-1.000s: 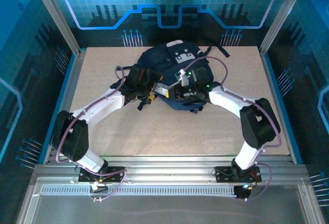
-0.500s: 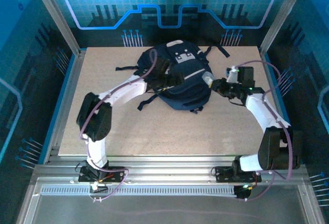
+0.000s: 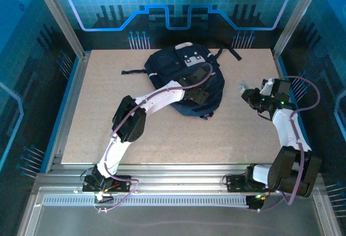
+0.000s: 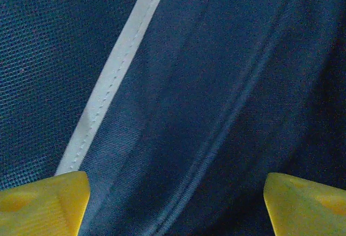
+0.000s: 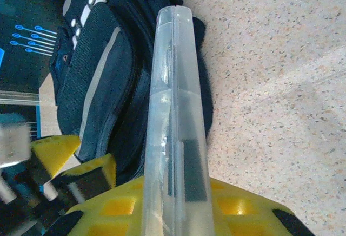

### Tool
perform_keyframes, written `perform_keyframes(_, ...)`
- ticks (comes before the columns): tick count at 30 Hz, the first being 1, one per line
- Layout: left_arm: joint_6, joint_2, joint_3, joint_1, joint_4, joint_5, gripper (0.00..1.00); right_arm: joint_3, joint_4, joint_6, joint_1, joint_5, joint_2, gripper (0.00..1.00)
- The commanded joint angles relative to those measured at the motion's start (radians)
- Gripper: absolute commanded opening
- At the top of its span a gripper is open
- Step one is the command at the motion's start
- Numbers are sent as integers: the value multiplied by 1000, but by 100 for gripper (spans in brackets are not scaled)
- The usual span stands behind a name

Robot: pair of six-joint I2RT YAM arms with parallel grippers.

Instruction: Pack the student bag

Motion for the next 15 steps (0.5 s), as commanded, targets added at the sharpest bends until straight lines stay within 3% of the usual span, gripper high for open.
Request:
perform_keyframes(1,128,50,41,10,-14,-136,81,-12,-17,-6,-11,-36,-29,9)
perform_keyframes(5,152,86,47,21,19,-142,68,-16,-10,0,-8,-48,-39,8)
perform_keyframes(12,95,52,70,43,-41,-42,16,-34,4,8,20,-58,-66,7)
perform_keyframes(13,80,33,70,42,-51,-17,5,-38,15,11,34,-58,-66,7)
perform_keyframes(15,53,-5,71,43,-66,29,0,-38,32,20,71,-54,-65,7)
